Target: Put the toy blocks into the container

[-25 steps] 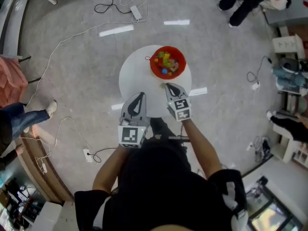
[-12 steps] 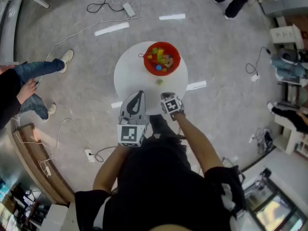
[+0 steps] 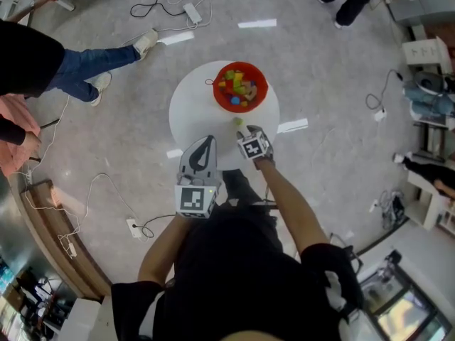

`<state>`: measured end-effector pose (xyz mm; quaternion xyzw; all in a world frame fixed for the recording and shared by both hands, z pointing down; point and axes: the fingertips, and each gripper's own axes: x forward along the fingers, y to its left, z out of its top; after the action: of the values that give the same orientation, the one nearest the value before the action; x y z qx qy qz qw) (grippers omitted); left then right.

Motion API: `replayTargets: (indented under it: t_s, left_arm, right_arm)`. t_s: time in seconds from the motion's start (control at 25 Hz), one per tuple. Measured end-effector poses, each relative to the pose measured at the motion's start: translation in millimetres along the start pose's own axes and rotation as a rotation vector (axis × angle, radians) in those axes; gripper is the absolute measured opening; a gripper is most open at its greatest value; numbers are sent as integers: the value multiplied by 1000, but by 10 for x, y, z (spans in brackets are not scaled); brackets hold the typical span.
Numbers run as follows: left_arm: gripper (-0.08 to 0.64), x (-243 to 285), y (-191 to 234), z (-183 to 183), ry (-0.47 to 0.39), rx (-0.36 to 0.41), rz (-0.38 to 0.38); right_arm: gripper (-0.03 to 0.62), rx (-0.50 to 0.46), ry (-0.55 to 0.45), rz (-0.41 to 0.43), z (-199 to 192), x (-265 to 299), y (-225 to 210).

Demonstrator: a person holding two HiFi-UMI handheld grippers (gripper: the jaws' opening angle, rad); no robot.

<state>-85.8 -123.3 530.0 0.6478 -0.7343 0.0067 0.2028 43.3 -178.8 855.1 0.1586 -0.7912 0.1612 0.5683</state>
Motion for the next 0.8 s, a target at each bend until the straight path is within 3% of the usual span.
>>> replayTargets:
  t_s: [0.28,0.48,0.8]
  left_arm:
    - [-6,20,37,-42,16,-5,18]
    - [-6,-6,21,-71,22,-12,25]
    - [-6,-2,64,-44,4,-16,27]
  right_arm:
    - [149,-67,32,-4,151,257,-39]
    - [147,6,74,-22,84,326,-125]
    - [127,-43,-1,39,166,-69,38]
